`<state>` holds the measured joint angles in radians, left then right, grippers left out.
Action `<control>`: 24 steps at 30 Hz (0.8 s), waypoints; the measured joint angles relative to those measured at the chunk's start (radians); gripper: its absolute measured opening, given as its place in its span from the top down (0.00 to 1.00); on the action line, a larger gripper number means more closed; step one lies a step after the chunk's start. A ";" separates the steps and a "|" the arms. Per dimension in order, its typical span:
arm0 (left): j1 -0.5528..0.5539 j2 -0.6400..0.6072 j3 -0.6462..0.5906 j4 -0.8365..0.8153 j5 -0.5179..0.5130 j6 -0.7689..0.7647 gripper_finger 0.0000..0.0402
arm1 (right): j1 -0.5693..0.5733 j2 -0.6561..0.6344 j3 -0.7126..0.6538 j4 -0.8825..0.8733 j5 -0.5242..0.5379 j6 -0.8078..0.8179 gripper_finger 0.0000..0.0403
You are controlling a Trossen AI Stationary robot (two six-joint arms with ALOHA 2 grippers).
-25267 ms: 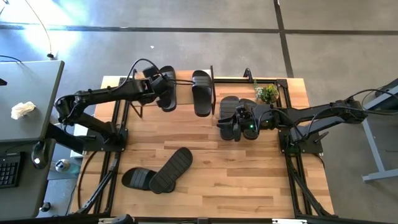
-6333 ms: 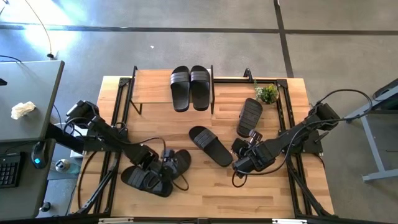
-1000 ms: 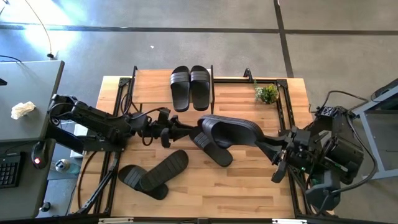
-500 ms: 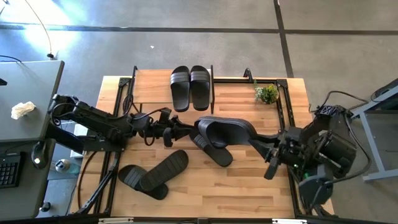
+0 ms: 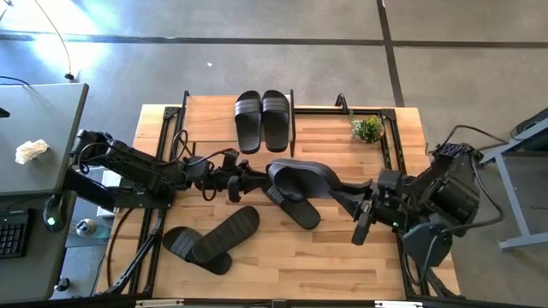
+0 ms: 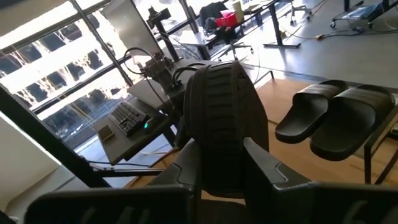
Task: Pick and place slides into the shelf
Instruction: Move the black slipper to the top left of the table
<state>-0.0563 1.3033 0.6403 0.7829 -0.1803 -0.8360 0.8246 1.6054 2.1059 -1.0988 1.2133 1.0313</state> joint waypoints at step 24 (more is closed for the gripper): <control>-0.003 0.028 0.002 0.103 0.004 0.081 0.71 | 0.000 0.001 -0.001 0.015 -0.036 0.045 0.88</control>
<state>-0.0592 1.3316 0.6426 0.8855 -0.1761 -0.7552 0.8246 1.6062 2.1052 -1.0835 1.1773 1.0763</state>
